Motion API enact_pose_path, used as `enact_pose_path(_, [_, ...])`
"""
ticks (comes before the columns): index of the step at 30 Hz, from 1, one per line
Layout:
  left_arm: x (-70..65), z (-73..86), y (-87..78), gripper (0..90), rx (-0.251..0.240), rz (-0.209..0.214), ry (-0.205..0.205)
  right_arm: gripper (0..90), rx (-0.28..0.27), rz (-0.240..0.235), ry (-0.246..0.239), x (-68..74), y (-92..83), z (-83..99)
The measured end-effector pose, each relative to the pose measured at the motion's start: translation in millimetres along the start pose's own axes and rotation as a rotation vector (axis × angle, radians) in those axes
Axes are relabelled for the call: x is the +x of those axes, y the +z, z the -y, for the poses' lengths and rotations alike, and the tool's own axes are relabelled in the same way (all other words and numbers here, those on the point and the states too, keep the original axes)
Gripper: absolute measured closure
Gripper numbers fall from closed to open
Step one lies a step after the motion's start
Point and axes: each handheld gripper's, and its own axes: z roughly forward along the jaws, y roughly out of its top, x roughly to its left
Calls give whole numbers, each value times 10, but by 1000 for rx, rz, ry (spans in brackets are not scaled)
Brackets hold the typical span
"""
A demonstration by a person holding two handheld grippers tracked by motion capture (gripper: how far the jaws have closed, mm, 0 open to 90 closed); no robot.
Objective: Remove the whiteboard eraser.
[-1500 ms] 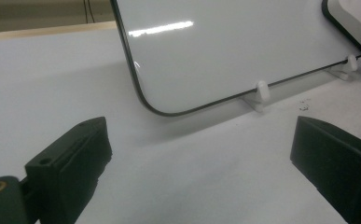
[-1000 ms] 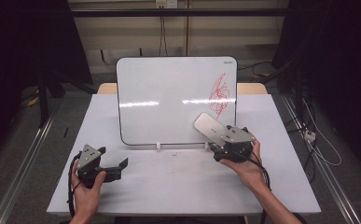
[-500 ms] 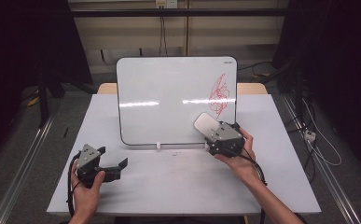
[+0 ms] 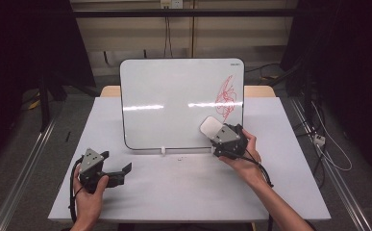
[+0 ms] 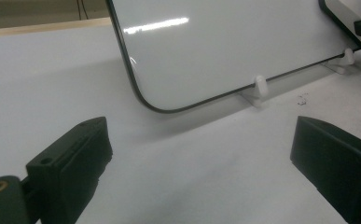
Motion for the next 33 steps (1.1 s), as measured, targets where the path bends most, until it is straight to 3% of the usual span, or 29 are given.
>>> enact_pose_path(4, [-2, 0, -3, 49, -2, -1, 4, 272, 11, 18, -21, 40, 31, -7])
enact_pose_path(12, [-8, -1, 2, 50, -3, 4, 3, 313, 26, 43, -37, 58, 49, -18])
enact_pose_path(33, [8, 2, -6, 51, 1, 0, 6, 318, -1, 15, 12, 36, 18, -2])
